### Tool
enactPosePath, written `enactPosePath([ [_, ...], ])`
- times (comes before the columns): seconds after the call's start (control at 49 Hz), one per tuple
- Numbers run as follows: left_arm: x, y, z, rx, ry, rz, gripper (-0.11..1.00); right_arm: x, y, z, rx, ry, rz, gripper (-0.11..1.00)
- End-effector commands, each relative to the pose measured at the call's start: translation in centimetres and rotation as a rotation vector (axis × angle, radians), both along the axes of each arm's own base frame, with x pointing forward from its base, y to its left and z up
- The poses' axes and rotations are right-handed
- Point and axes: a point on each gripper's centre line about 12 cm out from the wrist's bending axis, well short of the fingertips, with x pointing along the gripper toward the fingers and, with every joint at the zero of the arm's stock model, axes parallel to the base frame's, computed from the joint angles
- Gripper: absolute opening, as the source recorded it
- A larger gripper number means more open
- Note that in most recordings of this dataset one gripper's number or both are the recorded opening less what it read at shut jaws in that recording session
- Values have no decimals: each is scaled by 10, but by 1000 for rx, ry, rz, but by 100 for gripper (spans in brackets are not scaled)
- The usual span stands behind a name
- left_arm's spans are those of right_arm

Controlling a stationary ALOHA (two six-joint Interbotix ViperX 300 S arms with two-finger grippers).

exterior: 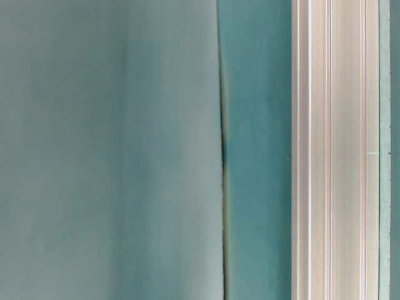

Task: Lift the metal rail with both hands.
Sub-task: 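Lower both grippers over the silver aluminum rail near its ends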

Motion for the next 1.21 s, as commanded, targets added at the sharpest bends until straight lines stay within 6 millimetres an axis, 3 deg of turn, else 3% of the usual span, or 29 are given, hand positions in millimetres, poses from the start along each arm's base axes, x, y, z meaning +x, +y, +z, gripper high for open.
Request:
enactPosePath([
  [0.0,3,2,17,-23,-38,8,14,2,0,5,26,-14,1,10],
  [0.061,4,3,20,-29,-40,9,14,3,-2,6,97,1,-8,14],
  [0.204,9,3,22,-41,14,10,-1,7,-4,-2,198,68,-19,1],
  [0.449,29,3,34,-41,192,13,-1,24,-10,-1,266,230,-51,1],
  [0.674,47,3,59,-43,274,15,-1,48,-7,10,305,451,-53,1],
  [1.185,104,-6,16,-118,799,29,-1,96,2,-26,293,974,-59,1],
])
